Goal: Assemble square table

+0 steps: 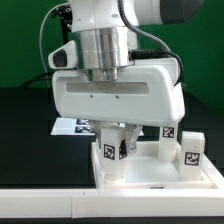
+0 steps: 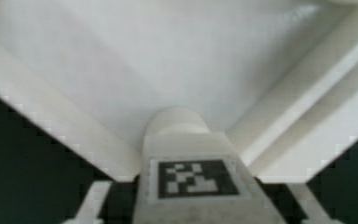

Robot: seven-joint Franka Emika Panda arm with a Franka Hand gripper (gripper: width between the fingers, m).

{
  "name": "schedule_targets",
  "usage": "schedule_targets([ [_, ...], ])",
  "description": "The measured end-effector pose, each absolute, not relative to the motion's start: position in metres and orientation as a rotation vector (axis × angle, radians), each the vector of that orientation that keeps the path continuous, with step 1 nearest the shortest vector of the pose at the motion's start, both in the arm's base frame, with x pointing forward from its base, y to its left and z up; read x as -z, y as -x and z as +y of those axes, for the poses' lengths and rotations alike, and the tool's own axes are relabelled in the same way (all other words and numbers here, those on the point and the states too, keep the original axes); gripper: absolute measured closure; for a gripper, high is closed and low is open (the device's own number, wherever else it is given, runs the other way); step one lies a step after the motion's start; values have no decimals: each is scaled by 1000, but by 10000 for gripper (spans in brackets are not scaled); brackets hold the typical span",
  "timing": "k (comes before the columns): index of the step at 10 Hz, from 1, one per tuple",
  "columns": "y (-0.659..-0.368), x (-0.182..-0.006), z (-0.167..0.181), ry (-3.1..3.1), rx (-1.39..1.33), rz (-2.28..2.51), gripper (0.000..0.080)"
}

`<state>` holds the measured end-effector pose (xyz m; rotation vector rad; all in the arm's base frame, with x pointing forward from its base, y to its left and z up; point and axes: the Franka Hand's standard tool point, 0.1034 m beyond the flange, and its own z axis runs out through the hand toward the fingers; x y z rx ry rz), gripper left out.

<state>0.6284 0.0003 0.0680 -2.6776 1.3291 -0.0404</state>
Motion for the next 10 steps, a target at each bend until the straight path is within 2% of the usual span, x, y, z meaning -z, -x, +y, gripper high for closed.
schedule_targets([
  [2,-630,-67,0,2358,-29,1791,520],
  [4,-630,-67,0,2319,-36,1828,520],
  [5,-630,-66,0,2340,-34,1800,439],
  [6,-630,-67,0,2403,-21,1720,439],
  [7,-632,-71,-1,2564,18,1473,257],
  [8,-634,-76,-2,2703,57,1210,172],
  [10,-634,-77,-2,2810,79,960,157],
])
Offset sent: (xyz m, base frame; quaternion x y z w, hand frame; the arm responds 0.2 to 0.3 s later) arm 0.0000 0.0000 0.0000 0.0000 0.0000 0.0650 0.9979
